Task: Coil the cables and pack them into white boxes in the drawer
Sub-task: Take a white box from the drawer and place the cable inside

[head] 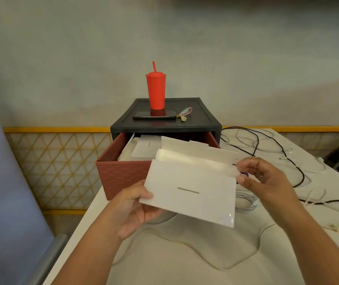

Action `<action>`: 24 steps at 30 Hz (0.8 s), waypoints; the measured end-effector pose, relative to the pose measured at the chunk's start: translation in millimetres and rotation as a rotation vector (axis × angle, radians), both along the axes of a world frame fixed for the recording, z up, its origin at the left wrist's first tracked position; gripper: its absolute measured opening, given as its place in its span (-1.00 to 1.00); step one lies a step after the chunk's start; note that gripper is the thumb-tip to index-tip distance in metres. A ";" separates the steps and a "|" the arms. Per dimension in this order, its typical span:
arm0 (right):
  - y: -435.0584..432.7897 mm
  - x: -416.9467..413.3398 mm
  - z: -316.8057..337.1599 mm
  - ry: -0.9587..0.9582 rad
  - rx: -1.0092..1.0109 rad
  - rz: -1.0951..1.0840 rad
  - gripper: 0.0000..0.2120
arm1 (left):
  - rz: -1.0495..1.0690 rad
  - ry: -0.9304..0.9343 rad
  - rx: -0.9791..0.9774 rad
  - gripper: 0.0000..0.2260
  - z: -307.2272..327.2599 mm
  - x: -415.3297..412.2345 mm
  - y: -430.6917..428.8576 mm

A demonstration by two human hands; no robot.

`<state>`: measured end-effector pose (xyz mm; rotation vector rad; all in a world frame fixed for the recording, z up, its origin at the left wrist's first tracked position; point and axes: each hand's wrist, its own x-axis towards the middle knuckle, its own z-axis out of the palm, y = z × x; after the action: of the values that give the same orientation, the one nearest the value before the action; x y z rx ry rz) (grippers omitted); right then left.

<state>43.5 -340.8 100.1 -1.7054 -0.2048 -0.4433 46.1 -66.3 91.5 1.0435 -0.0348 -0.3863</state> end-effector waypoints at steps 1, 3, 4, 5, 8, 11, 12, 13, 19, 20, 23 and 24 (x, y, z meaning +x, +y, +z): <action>4.1 -0.7 -9.5 0.031 0.008 -0.032 -0.65 | -0.003 -0.015 0.012 -0.63 -4.4 -0.4 -1.7; 11.0 -3.2 -25.8 0.107 0.048 -0.043 -0.64 | 0.021 -0.007 0.013 -0.63 -16.1 1.1 -3.2; 13.1 -4.1 -32.1 0.156 0.078 -0.040 -0.65 | 0.036 0.004 0.010 -0.61 -21.5 2.1 -4.0; 15.4 -5.6 -37.1 0.211 0.115 -0.016 -0.67 | 0.053 0.011 0.022 -0.60 -27.3 3.1 -3.9; 24.3 -11.0 -45.6 0.351 0.206 0.115 -0.78 | 0.080 -0.041 0.146 -0.51 -42.1 3.7 -4.1; 31.1 -8.6 -50.3 0.383 0.168 0.142 -0.78 | 0.168 -0.109 0.391 -0.33 -51.3 7.5 -1.8; 33.8 -6.9 -50.0 0.378 0.162 0.139 -0.78 | 0.209 -0.131 0.472 -0.25 -53.4 9.8 -1.1; 36.4 -5.1 -49.6 0.374 0.152 0.133 -0.78 | 0.251 -0.155 0.541 -0.21 -54.4 11.4 -0.8; 42.7 1.8 -57.0 0.354 0.091 0.116 -0.76 | 0.346 -0.276 0.800 -0.47 -66.0 15.8 -3.0; 41.5 2.5 -59.5 0.353 0.081 0.108 -0.76 | 0.345 -0.283 0.814 -0.50 -69.0 16.1 -2.3; 38.1 5.6 -63.3 0.344 0.104 0.008 -0.81 | 0.321 -0.284 0.806 -0.52 -72.5 16.3 2.2; 36.7 7.4 -62.6 0.324 0.130 -0.056 -0.82 | 0.316 -0.276 0.793 -0.52 -72.9 17.1 3.9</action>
<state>50.9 -304.0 37.6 -1.6317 0.1051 -0.2111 63.2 -62.4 18.7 1.8508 0.0412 0.0559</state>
